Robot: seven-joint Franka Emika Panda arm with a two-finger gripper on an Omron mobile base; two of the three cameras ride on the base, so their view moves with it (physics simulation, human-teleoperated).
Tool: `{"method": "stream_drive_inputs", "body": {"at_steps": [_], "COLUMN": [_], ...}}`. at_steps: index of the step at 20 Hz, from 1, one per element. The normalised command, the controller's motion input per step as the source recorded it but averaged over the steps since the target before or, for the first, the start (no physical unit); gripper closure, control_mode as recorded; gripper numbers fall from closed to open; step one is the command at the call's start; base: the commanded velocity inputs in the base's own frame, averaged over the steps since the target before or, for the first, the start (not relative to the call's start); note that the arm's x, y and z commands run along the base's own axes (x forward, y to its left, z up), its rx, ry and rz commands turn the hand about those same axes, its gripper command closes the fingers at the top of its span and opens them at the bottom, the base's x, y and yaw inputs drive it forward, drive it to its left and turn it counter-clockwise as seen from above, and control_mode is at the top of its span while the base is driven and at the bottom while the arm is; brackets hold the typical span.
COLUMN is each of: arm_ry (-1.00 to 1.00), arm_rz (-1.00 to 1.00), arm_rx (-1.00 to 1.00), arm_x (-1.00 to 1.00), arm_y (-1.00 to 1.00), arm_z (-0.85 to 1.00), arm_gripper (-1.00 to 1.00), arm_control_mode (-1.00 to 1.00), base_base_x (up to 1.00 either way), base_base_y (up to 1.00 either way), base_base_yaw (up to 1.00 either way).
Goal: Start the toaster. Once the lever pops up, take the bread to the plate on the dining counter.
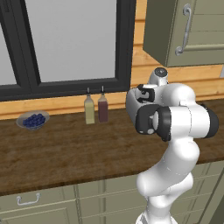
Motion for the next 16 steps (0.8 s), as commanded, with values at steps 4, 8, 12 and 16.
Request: {"method": "stream_drive_inputs", "body": {"at_steps": [4, 8, 12, 16], "arm_ry": [0.0, 0.0, 0.0, 0.0], "arm_rz": [0.0, 0.0, 0.0, 0.0], "arm_rx": [0.0, 0.0, 0.0, 0.0], "arm_x": [0.0, 0.0, 0.0, 0.0], "arm_y": [0.0, 0.0, 0.0, 0.0], "arm_z": [0.0, 0.0, 0.0, 0.0], "arm_gripper": [-1.0, -1.0, -1.0, -1.0], "arm_control_mode": [-1.0, -1.0, -1.0, -1.0], "base_base_x": [0.0, 0.0, 0.0, 0.0], "base_base_y": [0.0, 0.0, 0.0, 0.0], "base_base_yaw": [0.0, 0.0, 0.0, 0.0]}}
